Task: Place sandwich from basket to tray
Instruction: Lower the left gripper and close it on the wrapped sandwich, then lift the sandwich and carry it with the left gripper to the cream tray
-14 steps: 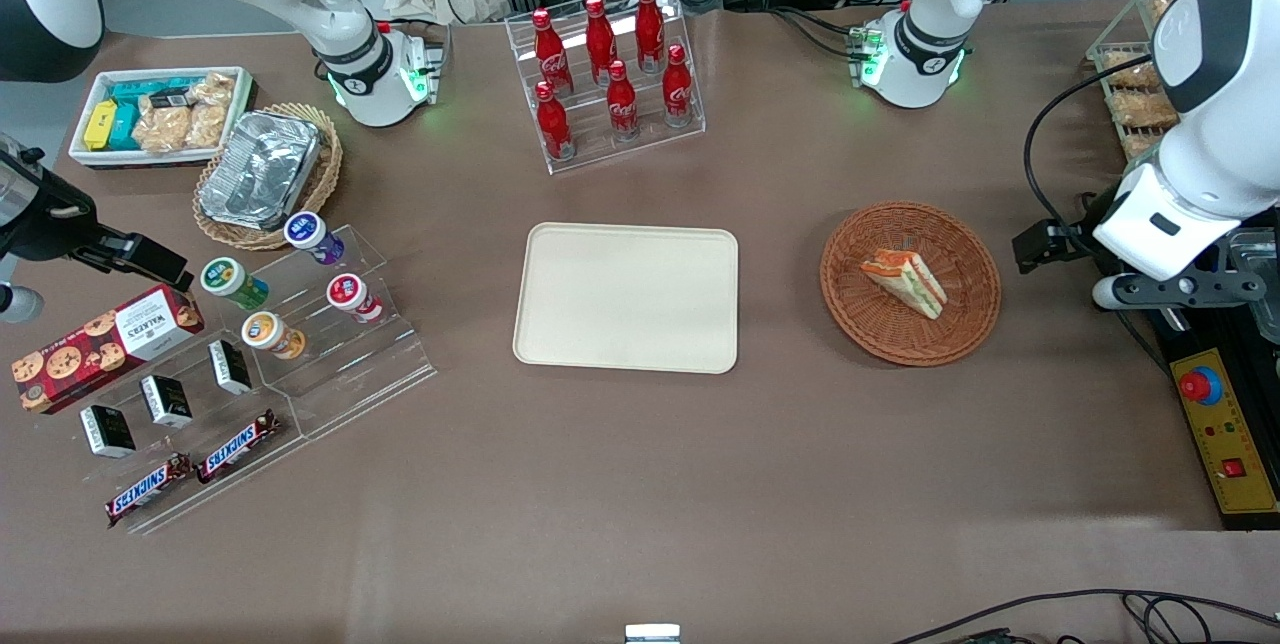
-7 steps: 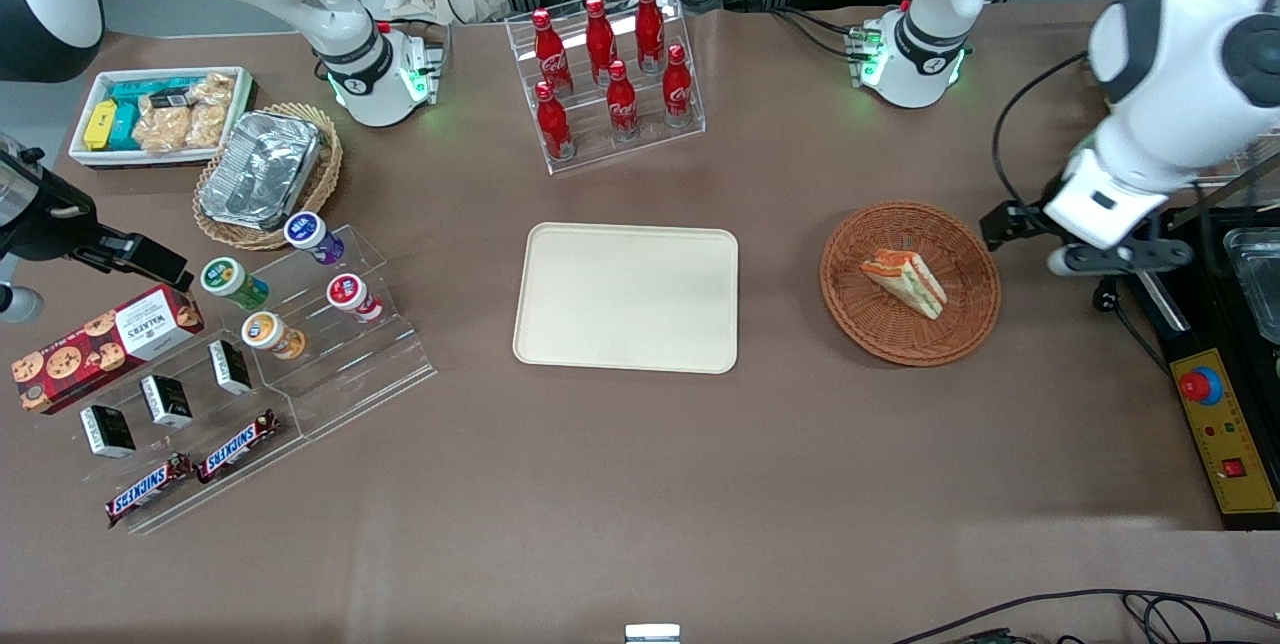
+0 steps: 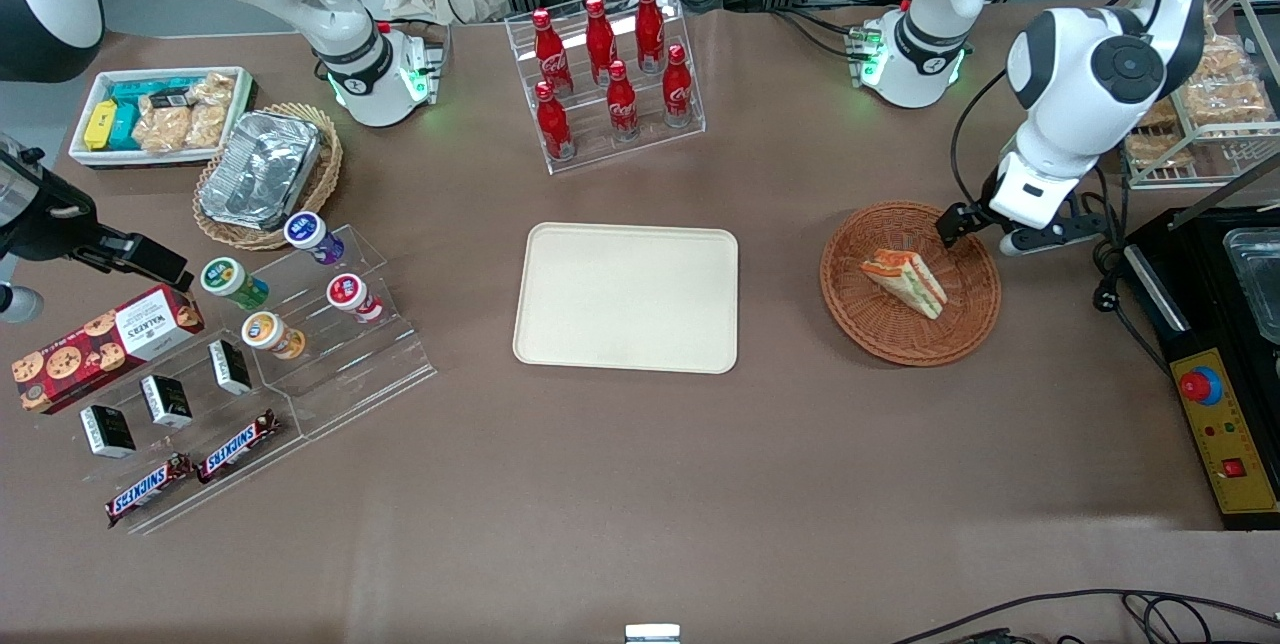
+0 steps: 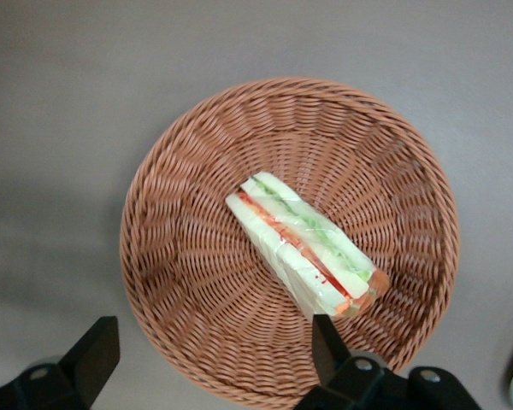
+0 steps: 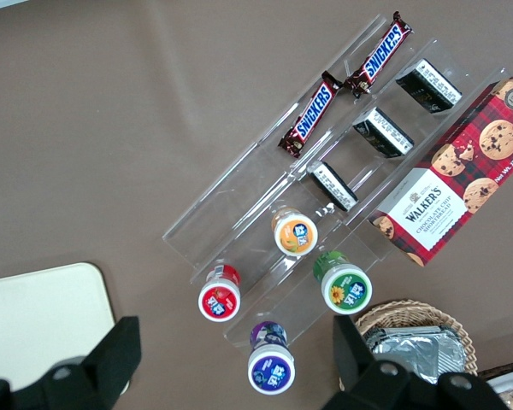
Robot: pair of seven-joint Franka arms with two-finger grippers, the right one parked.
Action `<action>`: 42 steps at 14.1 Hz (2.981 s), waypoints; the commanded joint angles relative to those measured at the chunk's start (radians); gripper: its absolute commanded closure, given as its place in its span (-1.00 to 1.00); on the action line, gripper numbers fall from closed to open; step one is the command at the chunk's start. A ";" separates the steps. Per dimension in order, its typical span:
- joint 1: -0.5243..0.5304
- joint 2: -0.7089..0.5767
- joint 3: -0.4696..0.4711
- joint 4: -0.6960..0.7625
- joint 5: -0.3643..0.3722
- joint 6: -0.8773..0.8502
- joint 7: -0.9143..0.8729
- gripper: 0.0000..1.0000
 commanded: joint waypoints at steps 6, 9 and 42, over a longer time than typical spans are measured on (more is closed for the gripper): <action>-0.044 0.127 -0.030 0.036 -0.005 0.120 -0.389 -1.00; -0.044 0.167 -0.041 0.048 -0.017 0.143 -0.429 -1.00; -0.064 0.211 -0.056 0.390 0.010 -0.299 -0.502 1.00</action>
